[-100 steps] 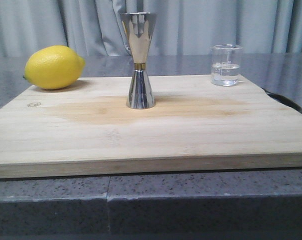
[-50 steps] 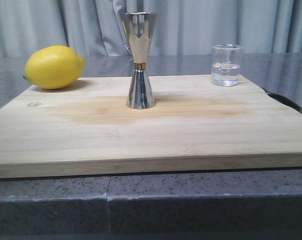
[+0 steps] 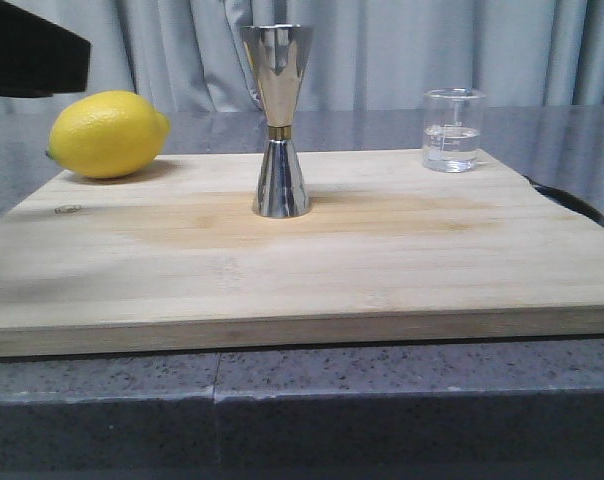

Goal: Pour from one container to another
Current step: 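Reach the left gripper to the steel jigger and close around it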

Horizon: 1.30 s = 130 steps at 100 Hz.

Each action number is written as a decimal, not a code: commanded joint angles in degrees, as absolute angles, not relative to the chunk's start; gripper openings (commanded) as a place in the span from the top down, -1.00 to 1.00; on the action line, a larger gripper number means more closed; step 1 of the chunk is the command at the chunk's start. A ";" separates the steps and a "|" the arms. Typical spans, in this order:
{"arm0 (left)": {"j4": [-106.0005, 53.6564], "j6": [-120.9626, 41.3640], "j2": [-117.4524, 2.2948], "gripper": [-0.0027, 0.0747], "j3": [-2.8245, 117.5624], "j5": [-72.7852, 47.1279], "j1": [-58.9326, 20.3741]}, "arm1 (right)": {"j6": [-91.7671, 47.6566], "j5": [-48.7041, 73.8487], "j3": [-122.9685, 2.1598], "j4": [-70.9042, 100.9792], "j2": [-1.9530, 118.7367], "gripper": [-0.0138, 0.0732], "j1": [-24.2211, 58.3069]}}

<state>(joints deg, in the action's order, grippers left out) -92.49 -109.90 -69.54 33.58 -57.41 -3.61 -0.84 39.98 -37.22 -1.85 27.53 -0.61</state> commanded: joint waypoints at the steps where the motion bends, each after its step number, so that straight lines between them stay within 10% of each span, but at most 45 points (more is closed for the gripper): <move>1: -99.57 -115.30 -71.48 -0.80 34.96 -61.05 -6.16 | -1.37 36.23 -39.21 -1.90 28.29 -0.69 -0.78; 99: -106.00 -124.29 -98.76 -0.79 57.34 -61.73 -22.59 | -1.37 36.23 -39.21 -1.90 28.29 -0.69 -0.78; 130: -106.00 -124.29 -98.87 0.05 57.98 -61.73 -22.64 | -1.37 36.23 -39.21 -1.90 28.29 -0.69 -0.78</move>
